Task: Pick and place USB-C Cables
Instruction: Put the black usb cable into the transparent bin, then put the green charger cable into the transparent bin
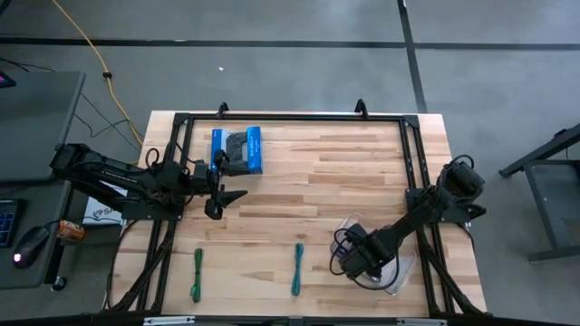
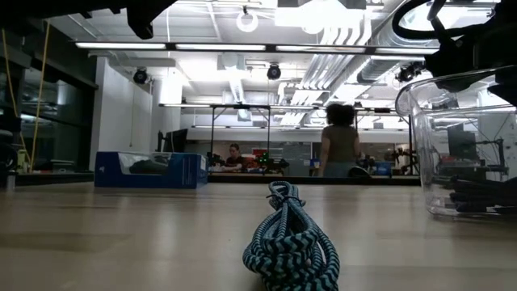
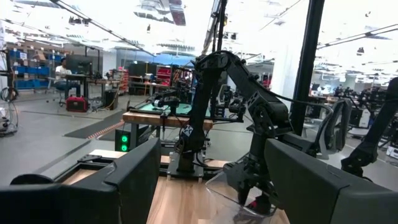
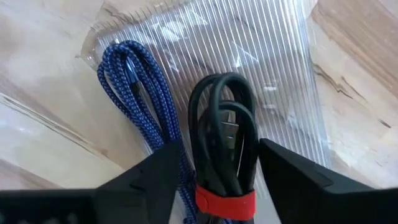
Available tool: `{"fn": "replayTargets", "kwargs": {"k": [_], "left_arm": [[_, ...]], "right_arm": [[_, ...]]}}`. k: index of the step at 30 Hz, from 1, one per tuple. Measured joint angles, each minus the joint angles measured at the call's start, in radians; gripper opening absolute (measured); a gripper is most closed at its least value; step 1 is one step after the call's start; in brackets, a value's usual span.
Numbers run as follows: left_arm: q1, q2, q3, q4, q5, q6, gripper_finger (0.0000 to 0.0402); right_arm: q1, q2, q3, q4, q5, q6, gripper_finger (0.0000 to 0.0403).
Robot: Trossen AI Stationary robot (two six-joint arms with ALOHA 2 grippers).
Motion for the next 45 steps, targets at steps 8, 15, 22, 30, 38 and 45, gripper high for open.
{"fn": "replayTargets", "kwargs": {"k": [8,15,22,30,38,45], "left_arm": [[0.000,0.000,0.000,0.000,0.000,0.000,0.0268],[0.000,0.000,0.000,0.000,0.000,0.000,0.0268],[0.000,0.000,0.000,0.000,0.000,0.000,0.0268],[0.000,0.000,0.000,0.000,0.000,0.000,0.0268],[0.000,0.000,0.000,0.000,0.000,0.000,0.0268],[0.000,0.000,0.000,0.000,0.000,0.000,0.0268]], "right_arm": [[0.000,-0.002,0.000,-0.012,-0.019,-0.008,0.0249],[0.000,-0.017,-0.001,-0.031,-0.037,-0.053,0.0250],[0.014,-0.134,-0.002,-0.140,0.067,-0.053,0.0250],[0.104,-0.300,-0.002,-0.181,0.246,-0.023,0.0250],[0.154,-0.334,-0.002,-0.175,0.335,0.004,0.0249],[0.084,-0.334,-0.001,-0.006,0.506,-0.260,0.0249]]}}
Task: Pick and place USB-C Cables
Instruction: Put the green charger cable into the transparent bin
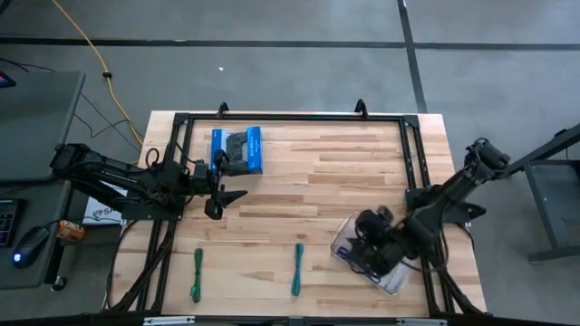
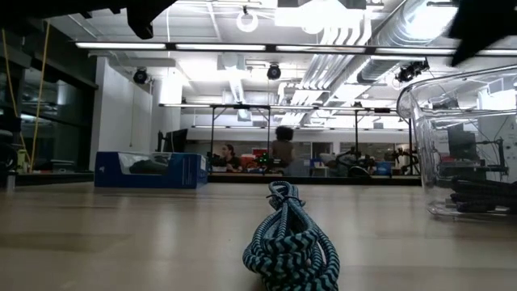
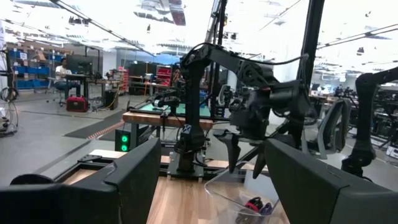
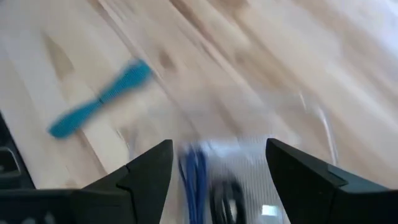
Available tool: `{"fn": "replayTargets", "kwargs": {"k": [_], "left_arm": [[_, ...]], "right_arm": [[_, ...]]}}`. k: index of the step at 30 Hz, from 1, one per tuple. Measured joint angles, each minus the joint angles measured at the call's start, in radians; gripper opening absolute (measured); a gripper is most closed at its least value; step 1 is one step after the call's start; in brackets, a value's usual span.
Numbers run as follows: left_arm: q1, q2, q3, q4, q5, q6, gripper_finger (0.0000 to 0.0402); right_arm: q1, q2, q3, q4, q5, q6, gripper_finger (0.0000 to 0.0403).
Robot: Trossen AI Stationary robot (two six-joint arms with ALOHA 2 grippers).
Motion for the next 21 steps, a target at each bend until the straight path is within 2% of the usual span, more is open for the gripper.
{"fn": "replayTargets", "kwargs": {"k": [7,12,16,21], "left_arm": [[0.000,0.000,0.000,0.000,0.000,0.000,0.0268],[0.000,0.000,0.000,0.000,0.000,0.000,0.0268],[0.000,0.000,0.000,0.000,0.000,0.000,0.0268],[0.000,0.000,0.000,0.000,0.000,0.000,0.0268]], "right_arm": [[-0.218,0.000,0.001,0.245,0.019,-0.491,0.0249],[-0.408,0.000,0.001,0.375,-0.047,-0.819,0.0249],[-0.536,0.000,0.001,0.427,-0.067,-0.990,0.0249],[-0.631,-0.003,-0.029,0.565,-0.100,-1.146,0.0249]]}}
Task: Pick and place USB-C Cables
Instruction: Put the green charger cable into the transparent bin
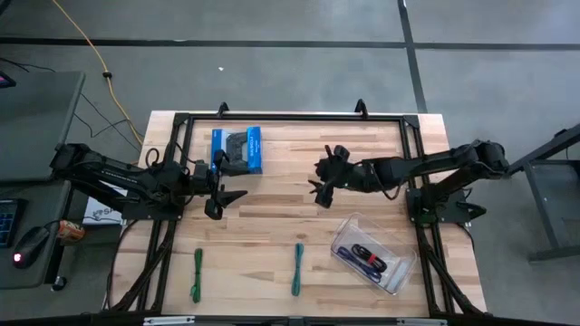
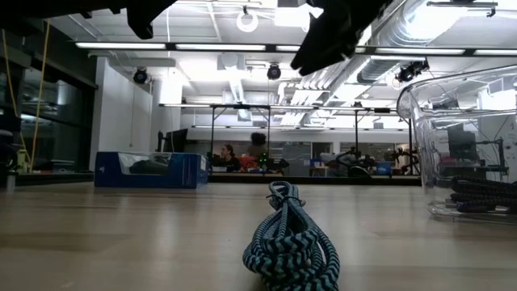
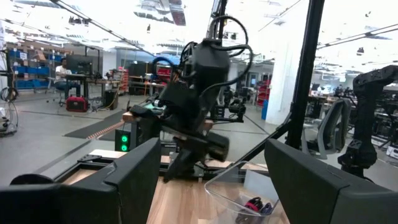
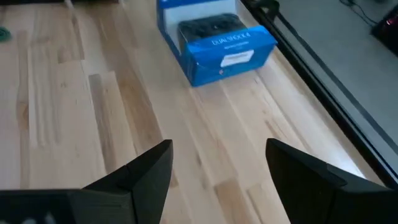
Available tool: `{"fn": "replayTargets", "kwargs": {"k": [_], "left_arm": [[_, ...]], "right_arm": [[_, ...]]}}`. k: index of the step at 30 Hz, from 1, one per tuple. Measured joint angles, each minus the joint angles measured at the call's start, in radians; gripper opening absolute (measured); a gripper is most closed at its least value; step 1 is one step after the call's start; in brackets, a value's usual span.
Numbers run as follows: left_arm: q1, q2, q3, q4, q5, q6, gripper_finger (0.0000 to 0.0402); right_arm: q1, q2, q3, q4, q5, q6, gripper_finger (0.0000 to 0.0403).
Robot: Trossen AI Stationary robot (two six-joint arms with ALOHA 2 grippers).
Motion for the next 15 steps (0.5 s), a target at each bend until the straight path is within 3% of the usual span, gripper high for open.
{"fn": "replayTargets", "kwargs": {"k": [4,8,15], "left_arm": [[0.000,0.000,0.000,-0.008,0.000,0.000,0.0268],[0.000,0.000,0.000,-0.011,0.000,0.000,0.0268],[0.001,0.000,0.000,-0.015,-0.031,0.034,0.0268]], "right_arm": [[-0.030,-0.035,-0.108,0.165,-0.092,-0.068,0.0249],[-0.037,-0.115,-0.272,0.344,-0.119,-0.078,0.0249],[-0.037,-0.248,-0.576,0.932,-0.291,-0.097,0.0249]]}}
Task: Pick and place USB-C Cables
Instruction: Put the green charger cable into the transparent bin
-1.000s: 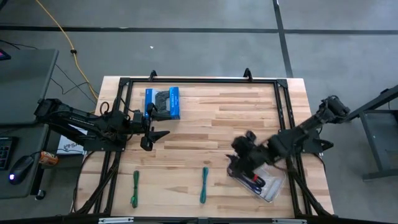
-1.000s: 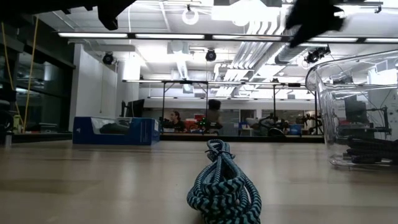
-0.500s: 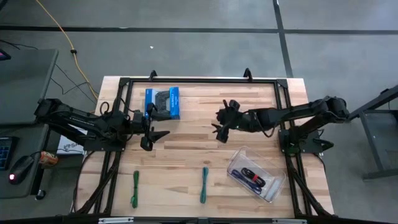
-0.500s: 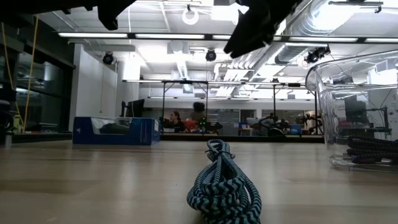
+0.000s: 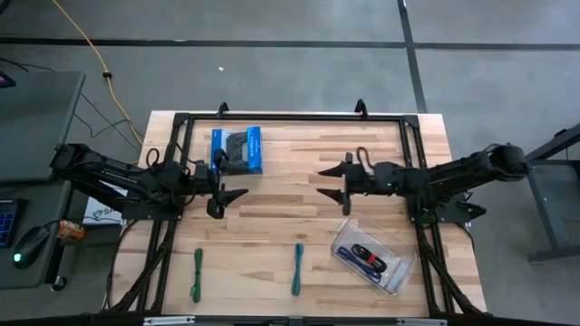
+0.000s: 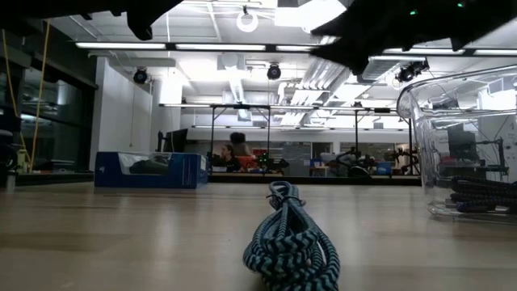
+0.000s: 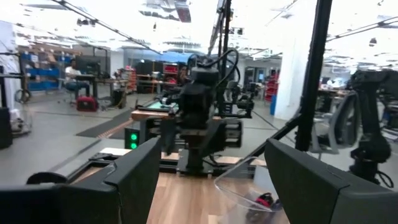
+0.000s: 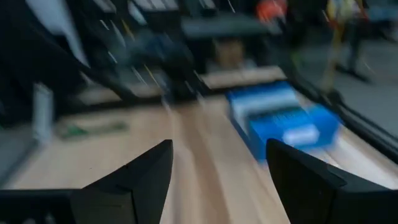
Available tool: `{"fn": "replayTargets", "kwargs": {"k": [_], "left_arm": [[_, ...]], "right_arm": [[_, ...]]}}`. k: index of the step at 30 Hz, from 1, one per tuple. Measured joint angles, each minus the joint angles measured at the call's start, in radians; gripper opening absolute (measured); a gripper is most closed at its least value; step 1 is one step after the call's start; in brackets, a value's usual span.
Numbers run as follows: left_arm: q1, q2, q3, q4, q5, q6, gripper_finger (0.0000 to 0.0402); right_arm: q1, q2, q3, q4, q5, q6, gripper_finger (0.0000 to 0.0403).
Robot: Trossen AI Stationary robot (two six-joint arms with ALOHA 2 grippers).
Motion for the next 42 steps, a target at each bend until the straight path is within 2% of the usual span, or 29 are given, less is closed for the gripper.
{"fn": "replayTargets", "kwargs": {"k": [3,6,13,35,37,42], "left_arm": [[0.000,0.000,0.000,-0.004,-0.005,-0.010,0.0268],[0.000,0.000,0.000,-0.016,-0.003,-0.043,0.0268],[0.000,0.000,0.000,-0.032,0.003,-0.051,0.0268],[-0.001,0.001,0.000,-0.038,0.009,-0.073,0.0268],[-0.007,0.004,0.000,-0.039,0.048,-0.143,0.0268],[-0.035,0.026,0.018,-0.058,0.252,-0.214,0.0268]], "right_arm": [[0.003,-0.009,-0.052,0.197,-0.068,-0.025,0.0249],[0.011,-0.008,-0.059,0.287,-0.095,-0.069,0.0249],[0.011,-0.007,-0.022,0.266,-0.103,-0.043,0.0249],[0.011,-0.007,-0.021,0.248,-0.097,-0.046,0.0249],[0.011,-0.007,-0.021,0.248,-0.097,-0.047,0.0249],[0.011,-0.007,-0.021,0.248,-0.097,-0.045,0.0249]]}}
